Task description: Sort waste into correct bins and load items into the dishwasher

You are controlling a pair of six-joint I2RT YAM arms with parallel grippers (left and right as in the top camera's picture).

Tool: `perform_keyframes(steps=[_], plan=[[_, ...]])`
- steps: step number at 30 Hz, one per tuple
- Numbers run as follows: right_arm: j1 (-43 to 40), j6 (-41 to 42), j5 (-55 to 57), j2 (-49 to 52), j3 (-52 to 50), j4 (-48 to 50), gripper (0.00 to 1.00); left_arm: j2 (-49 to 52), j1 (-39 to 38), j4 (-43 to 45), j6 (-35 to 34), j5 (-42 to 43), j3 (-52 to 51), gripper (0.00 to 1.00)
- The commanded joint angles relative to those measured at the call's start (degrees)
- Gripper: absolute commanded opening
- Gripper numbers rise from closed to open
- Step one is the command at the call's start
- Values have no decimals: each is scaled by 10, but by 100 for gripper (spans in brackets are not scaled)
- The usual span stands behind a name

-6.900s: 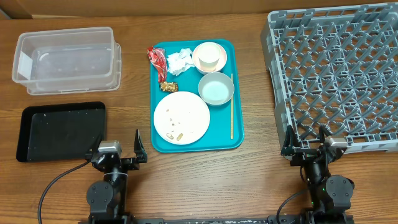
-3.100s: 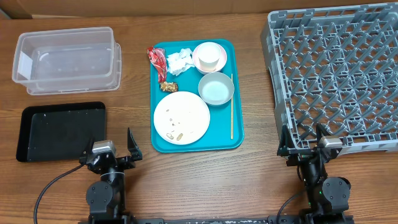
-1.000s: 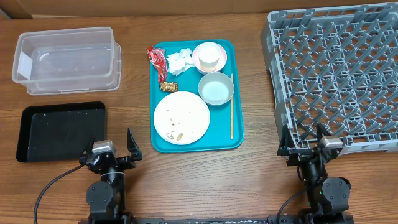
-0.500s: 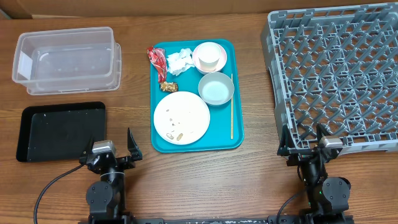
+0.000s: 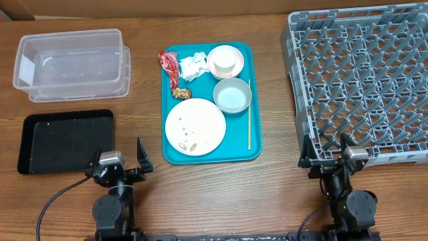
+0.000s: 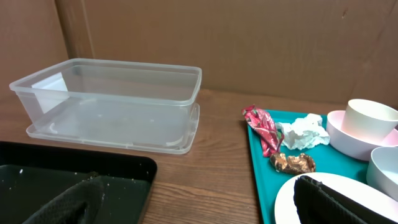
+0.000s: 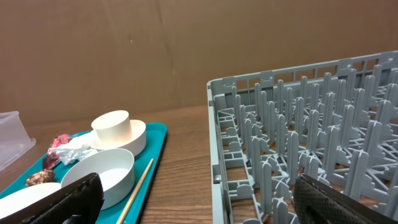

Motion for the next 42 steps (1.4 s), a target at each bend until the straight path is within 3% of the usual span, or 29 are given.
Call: perform_keyframes(steps=[1, 19, 21, 25, 28, 31, 33, 36, 39, 42], plan=[[2, -4, 5, -2, -6, 5, 100, 3, 3, 2, -6, -11, -2, 100], [2, -4, 5, -2, -6, 5, 100, 3, 3, 2, -11, -4, -2, 100], [2, -4, 5, -2, -6, 5, 100, 3, 2, -2, -96, 94, -2, 100], [2, -4, 5, -2, -6, 5, 100, 4, -1, 21, -408, 401, -1, 100], [2, -4, 5, -2, -6, 5, 100, 4, -1, 9, -528, 502, -1, 100], [2, -4, 5, -2, -6, 5, 100, 4, -1, 43, -542, 566, -1, 100], [2, -4, 5, -2, -6, 5, 100, 4, -1, 114, -542, 608, 1, 100], [2, -4, 5, -2, -6, 5, 100, 4, -1, 170, -557, 628, 22, 100], [2, -4, 5, -2, -6, 5, 100, 10, 0, 136, -546, 627, 86, 100], [2, -4, 5, -2, -6, 5, 100, 33, 0, 52, -490, 622, 172, 100]])
